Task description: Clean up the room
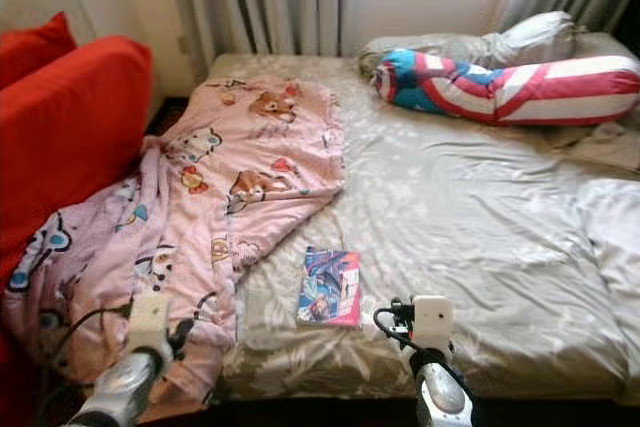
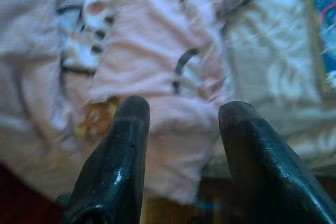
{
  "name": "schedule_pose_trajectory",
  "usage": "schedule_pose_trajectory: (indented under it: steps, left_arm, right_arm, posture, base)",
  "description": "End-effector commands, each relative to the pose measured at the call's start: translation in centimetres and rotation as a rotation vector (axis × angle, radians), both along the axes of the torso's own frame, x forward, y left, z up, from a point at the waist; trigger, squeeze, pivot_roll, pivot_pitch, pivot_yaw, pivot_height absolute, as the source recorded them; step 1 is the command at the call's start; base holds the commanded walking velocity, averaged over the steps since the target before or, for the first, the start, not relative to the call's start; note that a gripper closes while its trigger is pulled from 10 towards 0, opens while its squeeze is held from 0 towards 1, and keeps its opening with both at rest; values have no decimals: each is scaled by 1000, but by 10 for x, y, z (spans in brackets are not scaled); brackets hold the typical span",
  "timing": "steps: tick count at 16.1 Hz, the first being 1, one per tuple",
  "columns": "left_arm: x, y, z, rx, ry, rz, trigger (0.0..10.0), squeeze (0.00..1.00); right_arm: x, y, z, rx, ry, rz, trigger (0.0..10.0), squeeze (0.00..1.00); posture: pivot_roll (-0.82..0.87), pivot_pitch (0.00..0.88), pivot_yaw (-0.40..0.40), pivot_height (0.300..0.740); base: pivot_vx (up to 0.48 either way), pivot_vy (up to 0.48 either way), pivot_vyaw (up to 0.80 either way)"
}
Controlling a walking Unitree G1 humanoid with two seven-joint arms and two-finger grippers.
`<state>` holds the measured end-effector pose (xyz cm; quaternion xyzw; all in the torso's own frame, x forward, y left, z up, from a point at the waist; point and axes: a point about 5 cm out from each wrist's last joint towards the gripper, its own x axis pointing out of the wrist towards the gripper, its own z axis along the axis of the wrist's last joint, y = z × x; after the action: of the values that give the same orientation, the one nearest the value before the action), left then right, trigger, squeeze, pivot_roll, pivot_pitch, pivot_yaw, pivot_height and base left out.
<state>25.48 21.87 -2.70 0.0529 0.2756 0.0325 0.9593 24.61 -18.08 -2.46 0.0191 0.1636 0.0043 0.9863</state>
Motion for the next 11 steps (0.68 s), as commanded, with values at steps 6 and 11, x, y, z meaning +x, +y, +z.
schedule_pose_trajectory:
  steps: [6, 11]
  left_arm:
    - [-8, -9, -10, 30, 86, -81, 10000, 0]
    - [-8, -14, -12, 29, 97, -81, 10000, 0]
  right_arm:
    - [44, -9, 50, -37, -252, -22, 10000, 0]
    - [96, -2, 157, -146, -724, 16, 10000, 0]
  posture:
    - [-154, 0, -33, 740]
    - [-149, 0, -40, 740]
  base:
    - [0, 0, 0]
    - [0, 0, 0]
